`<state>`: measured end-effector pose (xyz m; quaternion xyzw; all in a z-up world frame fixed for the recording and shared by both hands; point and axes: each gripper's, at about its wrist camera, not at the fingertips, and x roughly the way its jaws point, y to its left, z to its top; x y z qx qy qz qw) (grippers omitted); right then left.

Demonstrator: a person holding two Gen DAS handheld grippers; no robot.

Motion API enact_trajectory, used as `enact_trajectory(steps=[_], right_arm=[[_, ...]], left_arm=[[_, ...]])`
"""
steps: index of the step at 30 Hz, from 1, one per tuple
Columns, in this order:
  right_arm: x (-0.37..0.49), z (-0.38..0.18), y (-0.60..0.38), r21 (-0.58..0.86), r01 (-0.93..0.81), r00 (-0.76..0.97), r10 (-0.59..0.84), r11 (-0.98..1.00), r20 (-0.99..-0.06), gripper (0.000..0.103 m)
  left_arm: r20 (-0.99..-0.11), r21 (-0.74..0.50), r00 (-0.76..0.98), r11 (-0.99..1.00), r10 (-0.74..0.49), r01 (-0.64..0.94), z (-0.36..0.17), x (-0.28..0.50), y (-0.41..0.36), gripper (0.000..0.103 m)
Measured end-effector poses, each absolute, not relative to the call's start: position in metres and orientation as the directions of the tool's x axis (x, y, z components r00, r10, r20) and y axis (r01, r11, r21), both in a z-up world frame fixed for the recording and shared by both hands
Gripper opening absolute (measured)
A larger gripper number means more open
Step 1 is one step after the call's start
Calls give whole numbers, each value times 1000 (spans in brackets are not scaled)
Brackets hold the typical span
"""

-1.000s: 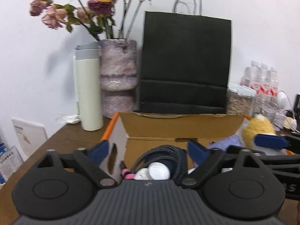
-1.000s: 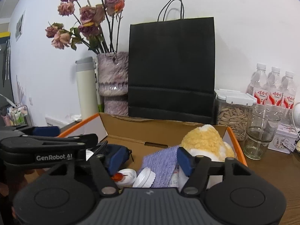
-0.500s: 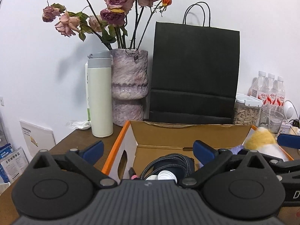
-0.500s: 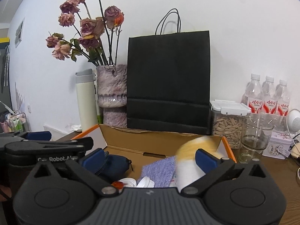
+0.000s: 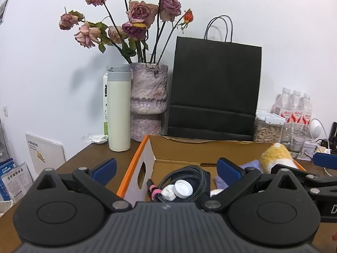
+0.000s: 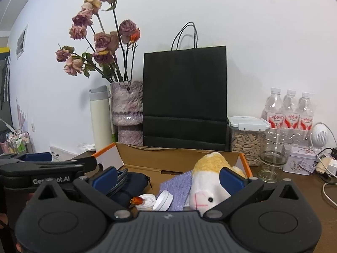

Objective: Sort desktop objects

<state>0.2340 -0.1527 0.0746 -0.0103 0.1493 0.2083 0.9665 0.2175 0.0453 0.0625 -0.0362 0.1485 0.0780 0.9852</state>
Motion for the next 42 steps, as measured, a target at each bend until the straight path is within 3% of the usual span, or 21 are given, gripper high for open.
enact_trajectory(steps=[14, 27, 42], right_arm=[[173, 74, -173, 37, -372, 881, 366, 927, -300, 103], [139, 58, -186, 57, -353, 873, 350, 934, -340, 103], [125, 41, -186, 60, -356, 853, 351, 932, -387, 103]], left_arm=[[-286, -48, 956, 995, 72, -89, 65, 153, 33, 103], [-338, -50, 941, 999, 3, -21, 43, 117, 29, 103], [-358, -1, 933, 1000, 27, -30, 28, 107, 22, 103]])
